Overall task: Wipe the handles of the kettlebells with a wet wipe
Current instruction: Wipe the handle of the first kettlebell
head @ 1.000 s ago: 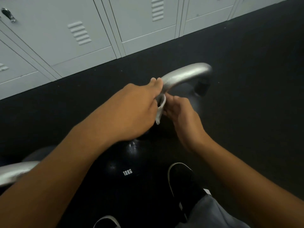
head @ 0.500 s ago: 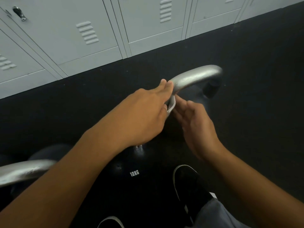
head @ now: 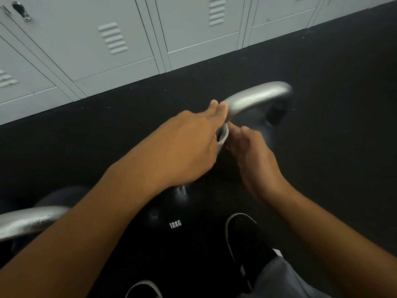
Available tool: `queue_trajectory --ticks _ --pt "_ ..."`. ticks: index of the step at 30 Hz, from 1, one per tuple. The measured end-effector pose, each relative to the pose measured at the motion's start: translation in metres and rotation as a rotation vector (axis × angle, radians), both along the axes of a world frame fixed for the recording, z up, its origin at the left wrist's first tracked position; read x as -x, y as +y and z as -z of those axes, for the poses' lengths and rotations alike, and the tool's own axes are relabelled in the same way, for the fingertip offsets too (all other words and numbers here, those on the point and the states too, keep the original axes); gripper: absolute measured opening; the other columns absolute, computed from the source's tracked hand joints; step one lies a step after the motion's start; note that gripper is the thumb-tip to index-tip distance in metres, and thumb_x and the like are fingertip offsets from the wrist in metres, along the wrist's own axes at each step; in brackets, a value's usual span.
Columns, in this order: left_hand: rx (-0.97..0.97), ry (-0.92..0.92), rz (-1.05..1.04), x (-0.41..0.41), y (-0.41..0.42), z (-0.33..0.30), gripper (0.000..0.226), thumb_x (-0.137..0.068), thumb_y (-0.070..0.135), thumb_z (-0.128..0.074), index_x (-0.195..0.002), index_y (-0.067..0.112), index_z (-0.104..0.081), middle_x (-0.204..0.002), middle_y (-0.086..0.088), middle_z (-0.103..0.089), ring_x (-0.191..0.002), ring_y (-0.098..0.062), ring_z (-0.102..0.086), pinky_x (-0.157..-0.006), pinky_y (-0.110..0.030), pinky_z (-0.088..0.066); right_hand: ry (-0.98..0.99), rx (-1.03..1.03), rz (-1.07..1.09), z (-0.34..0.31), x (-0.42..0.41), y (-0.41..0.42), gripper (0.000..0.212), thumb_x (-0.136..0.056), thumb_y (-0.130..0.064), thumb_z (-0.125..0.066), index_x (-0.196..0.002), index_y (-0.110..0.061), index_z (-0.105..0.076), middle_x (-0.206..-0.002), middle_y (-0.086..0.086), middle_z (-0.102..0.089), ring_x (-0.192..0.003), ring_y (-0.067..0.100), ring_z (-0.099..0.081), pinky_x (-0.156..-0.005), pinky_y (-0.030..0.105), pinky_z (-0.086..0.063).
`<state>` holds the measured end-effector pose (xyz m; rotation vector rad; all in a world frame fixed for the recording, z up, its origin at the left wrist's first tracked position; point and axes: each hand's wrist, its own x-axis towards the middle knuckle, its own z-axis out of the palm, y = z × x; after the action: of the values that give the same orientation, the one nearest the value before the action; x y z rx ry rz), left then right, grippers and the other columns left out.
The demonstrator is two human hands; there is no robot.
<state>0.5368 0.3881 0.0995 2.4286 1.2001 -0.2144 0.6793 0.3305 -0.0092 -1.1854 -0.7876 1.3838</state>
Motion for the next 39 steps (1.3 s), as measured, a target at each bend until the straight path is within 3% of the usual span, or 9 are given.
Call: queue_trajectory --ticks 2,4,9,18,22,25,32,35,39 --pt "-0.009 0.021 0.014 0.000 0.000 -0.001 0.063 -0.110 0.021 -0.034 -0.165 0.030 -0.004 -0.173 0.014 -0.003 -0.140 -0.020 -0.046 -0.107 -0.029 -0.038 0.035 0.033 0.005 -0.002 -0.002 0.007 0.058 -0.105 -0.039 -0.029 -0.150 -0.013 -0.054 -0.149 -0.003 -0.061 -0.143 0.008 -0.050 -0.128 0.040 -0.027" --pt "-0.011 0.033 0.018 0.000 -0.001 -0.002 0.064 -0.110 0.020 -0.034 -0.165 0.031 -0.002 -0.172 0.016 0.000 -0.148 -0.021 -0.038 -0.114 -0.030 -0.034 0.099 0.075 0.018 -0.003 -0.002 0.011 0.064 -0.099 -0.046 -0.035 -0.151 -0.012 -0.053 -0.151 -0.001 -0.059 -0.145 0.012 -0.049 -0.129 0.043 -0.024" --pt "-0.007 0.040 0.003 -0.001 -0.001 -0.002 0.066 -0.110 0.020 -0.033 -0.165 0.032 0.001 -0.172 0.018 0.001 -0.135 -0.022 -0.049 -0.104 -0.028 -0.037 0.258 0.001 0.065 -0.006 0.000 -0.003 0.059 -0.110 -0.033 -0.017 -0.152 -0.008 -0.050 -0.149 0.003 -0.061 -0.143 0.014 -0.052 -0.127 0.039 -0.027" --pt "-0.038 0.029 0.000 0.001 -0.003 0.002 0.066 -0.109 0.020 -0.033 -0.165 0.033 0.000 -0.171 0.018 0.001 -0.139 -0.021 -0.047 -0.106 -0.028 -0.038 0.446 0.057 0.056 -0.024 -0.006 0.009 0.068 -0.108 -0.045 -0.015 -0.147 -0.006 -0.054 -0.142 0.015 -0.065 -0.136 0.023 -0.059 -0.107 0.032 -0.048" --pt "-0.031 0.034 -0.009 0.001 -0.003 0.003 0.066 -0.109 0.020 -0.033 -0.164 0.034 0.001 -0.171 0.020 0.003 -0.133 -0.022 -0.051 -0.096 -0.023 -0.035 0.525 0.050 0.114 -0.020 -0.007 -0.003 0.069 -0.106 -0.046 -0.019 -0.145 -0.003 -0.056 -0.145 0.020 -0.061 -0.142 0.029 -0.053 -0.125 0.041 -0.033" --pt "-0.041 0.047 -0.005 0.000 -0.002 0.003 0.066 -0.108 0.020 -0.033 -0.165 0.032 0.000 -0.172 0.018 0.001 -0.136 -0.023 -0.049 -0.100 -0.028 -0.038 0.539 0.048 0.133 -0.020 -0.009 -0.004 0.069 -0.106 -0.047 -0.020 -0.145 -0.003 -0.057 -0.145 0.019 -0.062 -0.143 0.028 -0.053 -0.125 0.040 -0.032" --pt "-0.036 0.040 -0.014 -0.001 -0.002 0.004 0.066 -0.108 0.021 -0.034 -0.165 0.031 -0.002 -0.171 0.013 -0.018 -0.097 -0.012 -0.049 -0.084 -0.027 -0.039 0.640 0.057 0.159 -0.033 -0.010 0.015 0.072 -0.105 -0.049 -0.020 -0.149 -0.001 -0.052 -0.149 0.022 -0.057 -0.143 0.031 -0.053 -0.119 0.038 -0.041" --pt "-0.038 0.067 -0.006 -0.001 -0.003 0.005 0.066 -0.109 0.020 -0.034 -0.165 0.030 0.001 -0.173 0.014 -0.006 -0.118 -0.022 -0.057 -0.087 -0.024 -0.037 0.651 0.062 0.188 -0.027 -0.012 0.007 0.072 -0.104 -0.050 -0.025 -0.147 -0.001 -0.055 -0.150 0.019 -0.055 -0.134 0.033 -0.051 -0.120 0.037 -0.035" --pt "-0.049 0.088 -0.006 -0.005 -0.005 0.004 0.067 -0.109 0.020 -0.034 -0.164 0.029 0.003 -0.173 0.014 0.003 -0.129 -0.022 -0.053 -0.097 -0.029 -0.042 0.679 0.068 0.219 -0.025 -0.015 0.002 0.074 -0.102 -0.052 -0.028 -0.147 0.000 -0.054 -0.139 0.023 -0.049 -0.123 0.031 -0.040 -0.113 0.037 -0.033"
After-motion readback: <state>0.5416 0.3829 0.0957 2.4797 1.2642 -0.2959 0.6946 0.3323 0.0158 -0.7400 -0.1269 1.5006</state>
